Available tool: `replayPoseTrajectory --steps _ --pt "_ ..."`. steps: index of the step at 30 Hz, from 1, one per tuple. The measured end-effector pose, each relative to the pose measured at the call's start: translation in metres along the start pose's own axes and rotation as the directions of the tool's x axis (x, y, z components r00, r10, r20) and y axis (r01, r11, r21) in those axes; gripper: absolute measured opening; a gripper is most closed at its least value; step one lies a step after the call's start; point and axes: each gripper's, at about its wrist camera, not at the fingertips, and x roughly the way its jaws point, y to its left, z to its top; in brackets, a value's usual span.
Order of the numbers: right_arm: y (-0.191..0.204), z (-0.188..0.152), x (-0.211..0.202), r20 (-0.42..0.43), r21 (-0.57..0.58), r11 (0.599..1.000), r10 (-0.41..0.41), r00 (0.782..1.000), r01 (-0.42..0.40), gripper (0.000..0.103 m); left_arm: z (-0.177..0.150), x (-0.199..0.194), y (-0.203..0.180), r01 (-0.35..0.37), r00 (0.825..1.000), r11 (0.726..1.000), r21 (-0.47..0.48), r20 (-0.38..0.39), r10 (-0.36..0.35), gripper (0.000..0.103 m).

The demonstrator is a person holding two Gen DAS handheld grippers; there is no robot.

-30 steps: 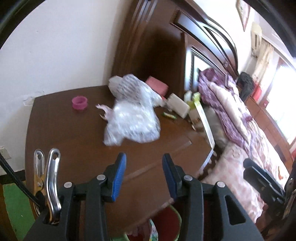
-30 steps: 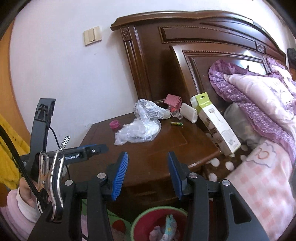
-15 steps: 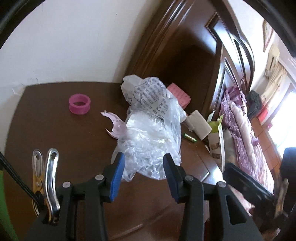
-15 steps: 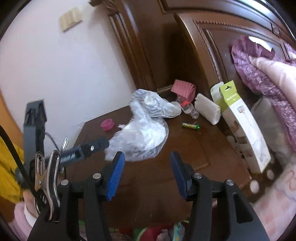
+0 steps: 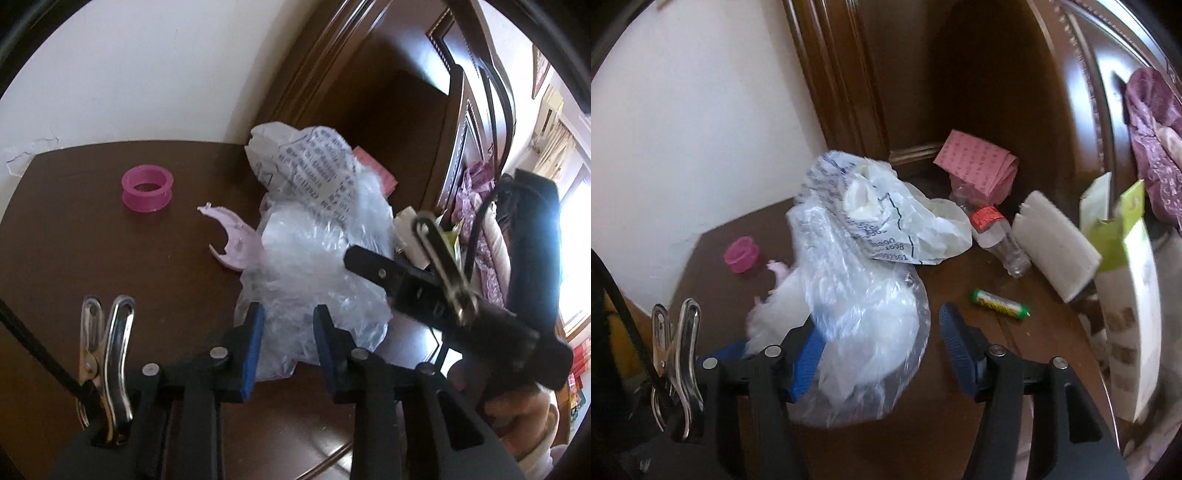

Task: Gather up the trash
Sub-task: 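Close the left gripper on the clear plastic bag while the right gripper grasps its other end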

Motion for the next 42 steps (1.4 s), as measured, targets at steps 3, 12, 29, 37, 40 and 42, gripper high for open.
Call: replayPoseTrajectory --steps 3,12,29,37,40,42 --pt "-0.01 -0.003 0.001 -0.011 0.068 0.995 0.075 0.997 -0.074 0.054 -0.003 -0.002 -0.001 0.002 1.0 1.0 0.021 -0.007 -0.002 0.029" --pt "-0.012 -0.038 -0.027 -0.046 0.068 0.991 0.117 0.992 -0.114 0.031 -0.017 -0.025 -0.003 0.009 1.0 0.999 0.041 0.001 -0.009 0.029" --pt "0.021 -0.095 -0.094 -0.008 0.022 0.997 0.069 0.998 -0.069 0.032 -0.047 -0.058 -0.021 -0.027 1.0 0.989 0.146 0.016 0.025 0.051" --pt "0.005 -0.08 -0.077 -0.006 0.046 0.997 0.057 0.998 -0.057 0.053 -0.066 -0.052 -0.034 -0.044 0.999 0.981 0.187 0.007 0.044 0.051" --pt "0.003 -0.084 -0.067 -0.027 0.058 0.996 0.064 0.998 -0.063 0.053 -0.066 -0.047 -0.03 -0.031 0.999 0.985 0.168 -0.005 0.033 0.051" --pt "0.001 -0.088 -0.063 -0.034 0.076 0.994 0.08 0.996 -0.077 0.053 -0.065 -0.042 -0.028 -0.022 1.0 0.986 0.164 -0.014 0.024 0.051"
